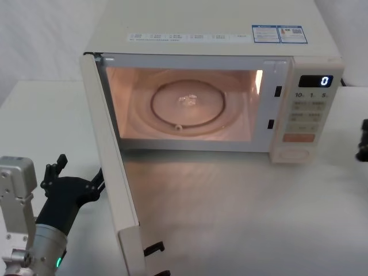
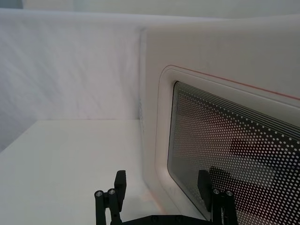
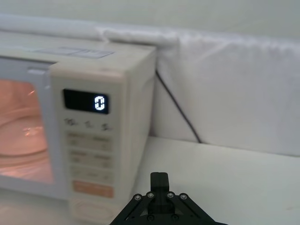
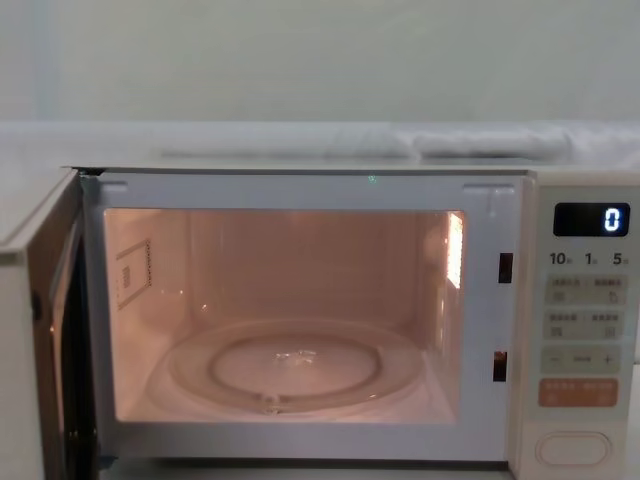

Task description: Press the button to open the microwave door with one hand; close the microwave door with the other hand.

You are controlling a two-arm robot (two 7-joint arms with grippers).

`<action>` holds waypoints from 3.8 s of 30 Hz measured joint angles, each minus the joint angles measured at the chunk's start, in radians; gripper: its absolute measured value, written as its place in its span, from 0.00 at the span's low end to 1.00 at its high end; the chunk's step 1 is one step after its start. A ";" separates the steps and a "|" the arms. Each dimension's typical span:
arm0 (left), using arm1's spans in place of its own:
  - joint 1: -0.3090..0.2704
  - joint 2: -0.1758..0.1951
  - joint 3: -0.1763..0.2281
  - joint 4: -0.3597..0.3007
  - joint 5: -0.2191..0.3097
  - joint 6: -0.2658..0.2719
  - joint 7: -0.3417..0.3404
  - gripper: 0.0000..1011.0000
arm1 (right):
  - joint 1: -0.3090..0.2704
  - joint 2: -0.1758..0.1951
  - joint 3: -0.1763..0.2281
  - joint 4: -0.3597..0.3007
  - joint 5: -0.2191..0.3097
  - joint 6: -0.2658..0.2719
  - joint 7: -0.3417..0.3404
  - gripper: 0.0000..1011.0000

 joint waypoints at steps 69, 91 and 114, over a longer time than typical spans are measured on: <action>0.000 0.000 0.000 0.000 0.000 0.000 0.000 0.99 | 0.054 0.082 0.068 0.106 0.143 -0.060 0.097 0.99; 0.000 0.000 0.000 0.000 0.000 0.000 0.000 0.99 | 0.054 0.082 0.068 0.106 0.143 -0.060 0.097 0.99; 0.000 0.000 0.000 0.000 0.000 0.000 0.000 0.71 | 0.054 0.082 0.068 0.106 0.143 -0.060 0.097 0.99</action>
